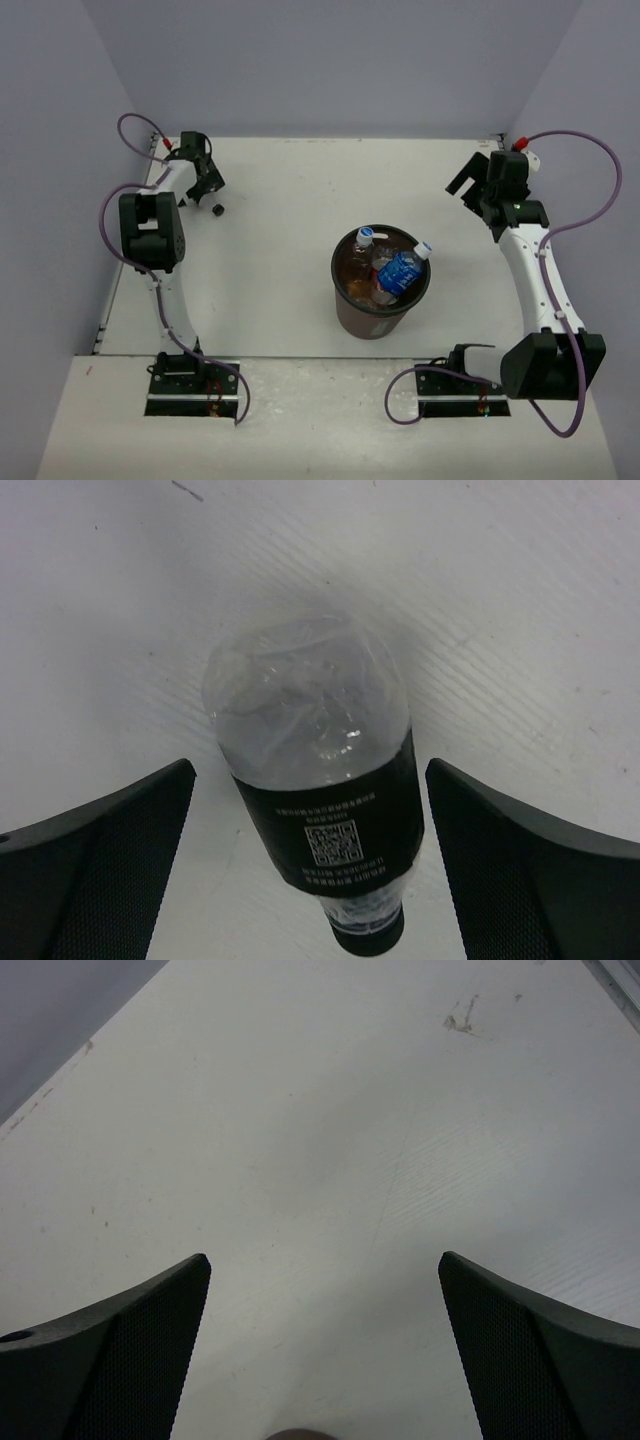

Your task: Put the plastic bottles in the bin

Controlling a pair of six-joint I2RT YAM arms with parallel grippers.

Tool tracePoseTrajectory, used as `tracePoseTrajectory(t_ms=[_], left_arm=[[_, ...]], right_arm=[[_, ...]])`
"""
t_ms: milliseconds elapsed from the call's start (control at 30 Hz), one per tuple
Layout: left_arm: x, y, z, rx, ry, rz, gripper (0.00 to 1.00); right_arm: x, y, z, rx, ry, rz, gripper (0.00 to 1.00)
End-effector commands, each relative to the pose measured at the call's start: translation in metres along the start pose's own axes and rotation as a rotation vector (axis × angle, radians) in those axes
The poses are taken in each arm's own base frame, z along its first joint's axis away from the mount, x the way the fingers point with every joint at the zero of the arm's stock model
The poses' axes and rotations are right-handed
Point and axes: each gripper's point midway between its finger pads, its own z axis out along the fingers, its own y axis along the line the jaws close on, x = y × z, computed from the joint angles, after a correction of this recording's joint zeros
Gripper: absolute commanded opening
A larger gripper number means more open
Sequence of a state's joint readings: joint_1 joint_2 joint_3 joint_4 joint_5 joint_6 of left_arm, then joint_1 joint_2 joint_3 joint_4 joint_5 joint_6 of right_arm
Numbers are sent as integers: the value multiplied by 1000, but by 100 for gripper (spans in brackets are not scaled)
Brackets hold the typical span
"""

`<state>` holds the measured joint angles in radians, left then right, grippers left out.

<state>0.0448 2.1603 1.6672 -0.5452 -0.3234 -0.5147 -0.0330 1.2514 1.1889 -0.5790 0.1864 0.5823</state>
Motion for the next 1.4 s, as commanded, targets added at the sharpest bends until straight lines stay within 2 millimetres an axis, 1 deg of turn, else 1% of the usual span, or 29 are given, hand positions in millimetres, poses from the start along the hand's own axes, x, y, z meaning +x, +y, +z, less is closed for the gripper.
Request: tracePoseTrajectory(t_ms=[0, 67, 100, 167, 233, 267, 333, 400, 467, 500, 533, 567, 600, 667, 700, 733, 767, 800, 833, 900, 967, 1000, 1033, 1067, 1100, 1167, 1200, 1267, 1367], left_arm=[[-14, 2, 15, -8, -19, -45, 97], [-12, -2, 16, 15, -6, -44, 91], [-12, -5, 16, 29, 0, -43, 84], [-15, -7, 9, 50, -3, -48, 60], [-22, -8, -4, 69, -19, -55, 43], [-25, -9, -9, 79, -26, -57, 37], [-39, -11, -31, 112, -72, -63, 28], [-51, -16, -57, 174, -105, -63, 26], [-59, -26, -86, 253, -141, -56, 25], [-61, -30, -100, 283, -160, -50, 25], [-65, -33, -126, 323, -199, -43, 25], [-65, -38, -139, 350, -224, -29, 25], [-62, -59, -170, 417, -276, 9, 25], [-59, -83, -224, 517, -377, 75, 25], [-58, -87, -253, 561, -434, 90, 26], [-57, -88, -277, 600, -478, 103, 26], [-51, -100, -300, 673, -511, 135, 26], [-47, -98, -326, 735, -549, 140, 26], [-38, -103, -355, 833, -583, 165, 27], [-13, -117, -417, 1078, -660, 247, 32], [18, -125, -483, 1324, -732, 341, 35], [36, -129, -505, 1425, -747, 396, 36], [48, -128, -520, 1477, -748, 417, 36], [66, -125, -543, 1540, -760, 450, 37], [78, -125, -556, 1578, -763, 474, 37], [100, -130, -569, 1625, -737, 502, 38], [109, -134, -571, 1634, -719, 524, 38], [131, -154, -570, 1631, -661, 570, 38], [169, -171, -561, 1593, -585, 668, 38]], right_arm=[[-2, 3, -2, -18, -1, -8, 99], [-1, 1, -2, -13, -2, -9, 99], [0, 0, -2, -9, -3, -8, 99], [5, -4, -2, -2, 4, -6, 99], [8, -6, -4, -6, 6, -6, 99], [8, -6, -8, -11, -1, -5, 99], [10, -8, -12, -16, -5, -15, 99], [10, -11, -18, -19, -18, -19, 99], [13, -12, -21, -25, -20, -17, 99], [11, -12, -27, -37, -31, -14, 99], [15, -13, -28, -41, -26, -15, 99], [16, -13, -31, -52, -26, -13, 99], [17, -14, -36, -61, -32, -15, 99], [19, -17, -43, -70, -46, -19, 99], [20, -18, -47, -75, -56, -23, 99], [20, -20, -49, -78, -64, -31, 99], [22, -22, -51, -77, -66, -40, 99], [26, -24, -51, -76, -59, -42, 99], [29, -26, -52, -79, -60, -43, 99], [33, -28, -55, -91, -68, -39, 99], [34, -26, -58, -114, -75, -37, 99], [35, -25, -60, -123, -74, -37, 99], [35, -25, -60, -125, -73, -39, 99], [36, -23, -62, -138, -71, -41, 99], [37, -22, -64, -152, -69, -40, 99], [37, -19, -68, -172, -67, -35, 99], [36, -17, -71, -185, -73, -33, 99], [36, -14, -77, -212, -77, -30, 99], [36, -12, -86, -237, -89, -33, 99]])
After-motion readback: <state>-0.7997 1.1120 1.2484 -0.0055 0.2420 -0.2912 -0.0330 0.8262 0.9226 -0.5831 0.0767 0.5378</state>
